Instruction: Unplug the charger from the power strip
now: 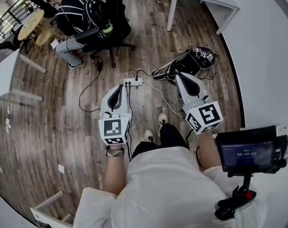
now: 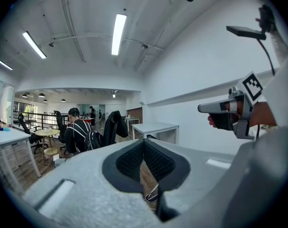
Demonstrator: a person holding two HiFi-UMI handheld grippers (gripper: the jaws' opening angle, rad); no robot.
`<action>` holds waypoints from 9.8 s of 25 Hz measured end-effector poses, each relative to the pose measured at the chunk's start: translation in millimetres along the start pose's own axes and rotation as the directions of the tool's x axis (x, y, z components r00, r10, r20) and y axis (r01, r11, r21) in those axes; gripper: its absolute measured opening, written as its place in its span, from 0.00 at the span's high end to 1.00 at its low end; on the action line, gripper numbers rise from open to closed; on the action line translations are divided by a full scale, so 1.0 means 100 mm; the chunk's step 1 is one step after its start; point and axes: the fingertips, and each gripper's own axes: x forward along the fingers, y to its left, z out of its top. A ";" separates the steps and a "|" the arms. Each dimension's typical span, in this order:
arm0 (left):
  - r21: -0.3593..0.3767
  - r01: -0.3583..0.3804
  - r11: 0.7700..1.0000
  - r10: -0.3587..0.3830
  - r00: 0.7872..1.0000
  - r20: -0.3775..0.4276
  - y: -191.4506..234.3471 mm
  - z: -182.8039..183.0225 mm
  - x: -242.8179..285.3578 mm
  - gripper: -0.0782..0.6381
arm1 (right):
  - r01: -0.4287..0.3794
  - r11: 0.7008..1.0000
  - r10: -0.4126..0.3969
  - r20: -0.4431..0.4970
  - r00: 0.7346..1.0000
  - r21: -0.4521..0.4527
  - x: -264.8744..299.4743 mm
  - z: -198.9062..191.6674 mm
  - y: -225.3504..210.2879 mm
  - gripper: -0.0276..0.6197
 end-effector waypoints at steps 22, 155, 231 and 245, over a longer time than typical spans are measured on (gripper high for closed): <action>0.051 -0.040 0.998 0.043 0.997 -0.064 0.66 -1.02 1.88 0.85 | -0.083 0.996 0.086 -0.093 0.992 0.030 1.78 -1.33 -1.04 0.92; -0.166 -0.050 0.985 -0.073 0.747 -0.661 0.95 -9.74 4.80 0.68 | -0.094 0.906 0.381 -0.701 0.603 0.412 4.37 -11.01 -0.81 0.68; -0.081 -0.056 0.995 0.013 0.891 -0.455 1.23 -8.76 4.34 0.69 | -0.046 0.975 0.137 -0.422 0.896 0.219 4.08 -9.58 -1.18 0.95; -0.064 -0.043 0.997 0.018 0.934 -0.356 1.14 -8.37 4.36 0.69 | -0.067 0.993 0.099 -0.347 0.933 0.101 4.00 -9.06 -1.26 0.95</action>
